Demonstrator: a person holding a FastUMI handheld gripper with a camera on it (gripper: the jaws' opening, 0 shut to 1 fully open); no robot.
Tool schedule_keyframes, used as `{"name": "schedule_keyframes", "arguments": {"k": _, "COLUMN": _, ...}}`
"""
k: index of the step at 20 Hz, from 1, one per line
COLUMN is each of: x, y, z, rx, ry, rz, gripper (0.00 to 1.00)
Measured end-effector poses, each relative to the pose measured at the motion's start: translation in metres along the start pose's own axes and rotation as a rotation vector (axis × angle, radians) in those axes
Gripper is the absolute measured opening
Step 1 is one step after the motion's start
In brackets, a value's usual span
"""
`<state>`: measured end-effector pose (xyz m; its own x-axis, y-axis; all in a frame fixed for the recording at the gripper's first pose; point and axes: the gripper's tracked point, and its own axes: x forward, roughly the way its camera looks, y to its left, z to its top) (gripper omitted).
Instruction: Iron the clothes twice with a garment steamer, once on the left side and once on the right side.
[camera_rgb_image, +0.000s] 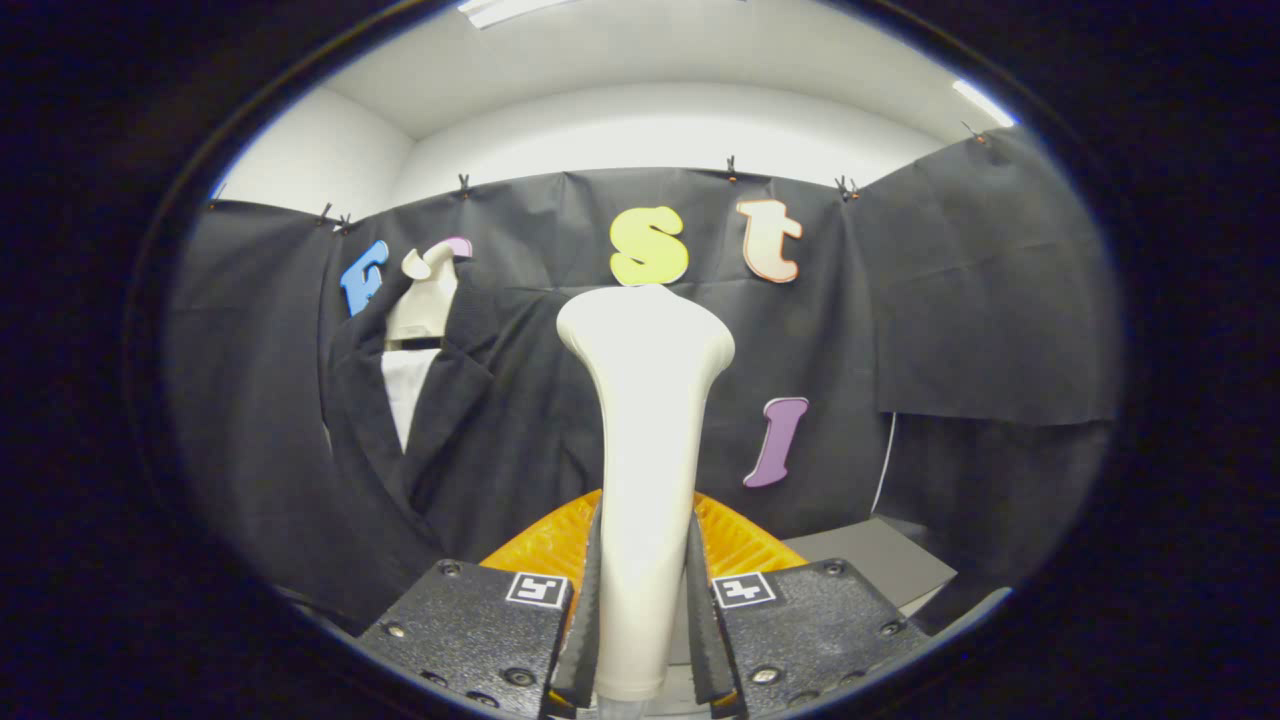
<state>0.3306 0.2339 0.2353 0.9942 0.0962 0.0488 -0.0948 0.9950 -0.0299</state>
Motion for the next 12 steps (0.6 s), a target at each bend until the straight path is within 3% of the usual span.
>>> {"name": "schedule_keyframes", "arguments": {"k": 6, "x": 0.027, "y": 0.076, "z": 0.029, "rx": -0.024, "ry": -0.014, "rz": 0.036, "gripper": 0.39}}
{"name": "schedule_keyframes", "arguments": {"k": 12, "x": 0.062, "y": 0.113, "z": 0.036, "rx": -0.064, "ry": -0.002, "rz": 0.020, "gripper": 0.40}}
